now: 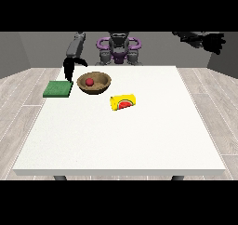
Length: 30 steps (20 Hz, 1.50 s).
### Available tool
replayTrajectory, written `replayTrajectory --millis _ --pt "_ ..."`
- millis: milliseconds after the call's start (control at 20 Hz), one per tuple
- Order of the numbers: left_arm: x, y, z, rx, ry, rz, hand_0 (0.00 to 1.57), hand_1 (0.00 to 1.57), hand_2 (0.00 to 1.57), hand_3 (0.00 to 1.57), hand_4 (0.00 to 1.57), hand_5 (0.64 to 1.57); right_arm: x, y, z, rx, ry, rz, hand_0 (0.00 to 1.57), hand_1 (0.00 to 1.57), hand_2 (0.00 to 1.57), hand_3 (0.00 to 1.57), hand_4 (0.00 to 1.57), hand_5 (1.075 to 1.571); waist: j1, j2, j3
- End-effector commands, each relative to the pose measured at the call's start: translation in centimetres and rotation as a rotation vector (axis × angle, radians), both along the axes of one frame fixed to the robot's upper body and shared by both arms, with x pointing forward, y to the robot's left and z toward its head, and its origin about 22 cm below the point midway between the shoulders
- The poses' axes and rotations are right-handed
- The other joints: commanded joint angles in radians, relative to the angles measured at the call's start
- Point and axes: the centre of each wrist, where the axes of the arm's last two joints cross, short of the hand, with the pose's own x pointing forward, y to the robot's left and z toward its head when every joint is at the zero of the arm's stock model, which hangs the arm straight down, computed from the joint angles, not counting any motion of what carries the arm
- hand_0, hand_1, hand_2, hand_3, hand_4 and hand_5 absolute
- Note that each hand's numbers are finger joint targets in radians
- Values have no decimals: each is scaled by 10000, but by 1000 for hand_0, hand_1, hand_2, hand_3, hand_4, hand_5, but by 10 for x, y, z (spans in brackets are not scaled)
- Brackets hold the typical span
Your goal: Pick the cup and pour the ball into the bowl, then pick the bowl and place it on the pad
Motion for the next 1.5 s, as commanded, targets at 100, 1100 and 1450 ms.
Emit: replayTrajectory --millis 100,1100,1450 --pt "-12 9 41 455 -241 -265 0 0 0 0 0 1548 17 -33 -28 433 584 -431 0 0 0 0 286 1570 319 -10 -1" --pt "-30 -2 112 347 -1184 -904 0 0 0 0 0 1530 35 -22 -57 1080 1047 -717 0 0 0 0 294 1566 882 679 -3" --pt "-30 -17 134 576 -988 -1231 0 0 0 0 0 1533 36 40 -61 900 1484 -1047 0 0 0 0 436 1570 1400 462 -7"
